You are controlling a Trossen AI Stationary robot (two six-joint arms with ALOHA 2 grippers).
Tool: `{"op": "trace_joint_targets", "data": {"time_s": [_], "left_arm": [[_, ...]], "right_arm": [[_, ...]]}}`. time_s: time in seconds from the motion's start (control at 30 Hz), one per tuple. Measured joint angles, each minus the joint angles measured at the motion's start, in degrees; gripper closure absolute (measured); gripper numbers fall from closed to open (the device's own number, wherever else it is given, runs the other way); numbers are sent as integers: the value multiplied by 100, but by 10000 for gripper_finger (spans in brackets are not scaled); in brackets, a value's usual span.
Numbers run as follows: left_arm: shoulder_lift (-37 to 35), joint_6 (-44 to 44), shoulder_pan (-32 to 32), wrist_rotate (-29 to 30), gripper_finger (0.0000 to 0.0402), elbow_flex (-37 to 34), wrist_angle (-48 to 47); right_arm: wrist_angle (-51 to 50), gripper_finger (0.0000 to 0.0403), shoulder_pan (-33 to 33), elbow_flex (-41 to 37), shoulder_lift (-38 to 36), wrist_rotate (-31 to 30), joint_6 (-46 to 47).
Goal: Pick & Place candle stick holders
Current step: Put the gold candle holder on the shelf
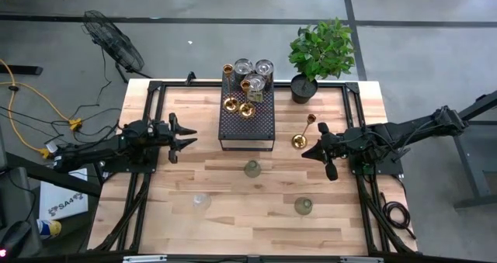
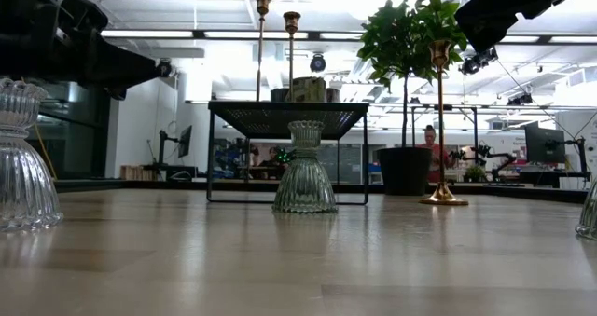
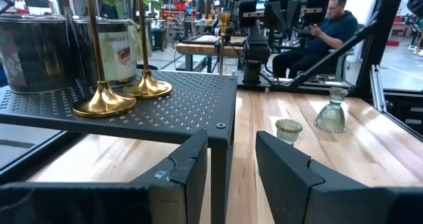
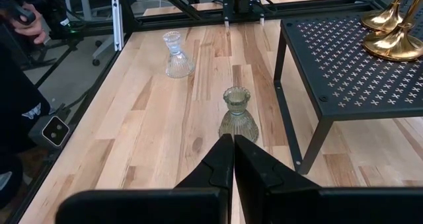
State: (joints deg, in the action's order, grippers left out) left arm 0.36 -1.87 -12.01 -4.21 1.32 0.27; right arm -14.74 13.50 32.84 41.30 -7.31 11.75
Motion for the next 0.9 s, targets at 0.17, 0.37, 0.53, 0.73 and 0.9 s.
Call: {"op": "trace_joint_targets", "data": {"time_s": [0.17, 0.37, 0.53, 0.73, 0.9], "left_arm": [[0, 4, 0, 3, 277, -4, -7], [-2, 4, 0, 3, 277, -7, -15], [-2, -13, 0, 3, 277, -7, -23], [0, -188, 2, 0, 277, -9, -28], [35, -293, 2, 7, 277, -9, -31]], "right_arm": [[1, 398, 2, -1, 0, -2, 1], [2, 398, 2, 0, 0, -2, 2], [0, 398, 1, -1, 0, -1, 0], [0, 398, 2, 0, 0, -2, 0], [1, 398, 1, 0, 0, -2, 0]]}}
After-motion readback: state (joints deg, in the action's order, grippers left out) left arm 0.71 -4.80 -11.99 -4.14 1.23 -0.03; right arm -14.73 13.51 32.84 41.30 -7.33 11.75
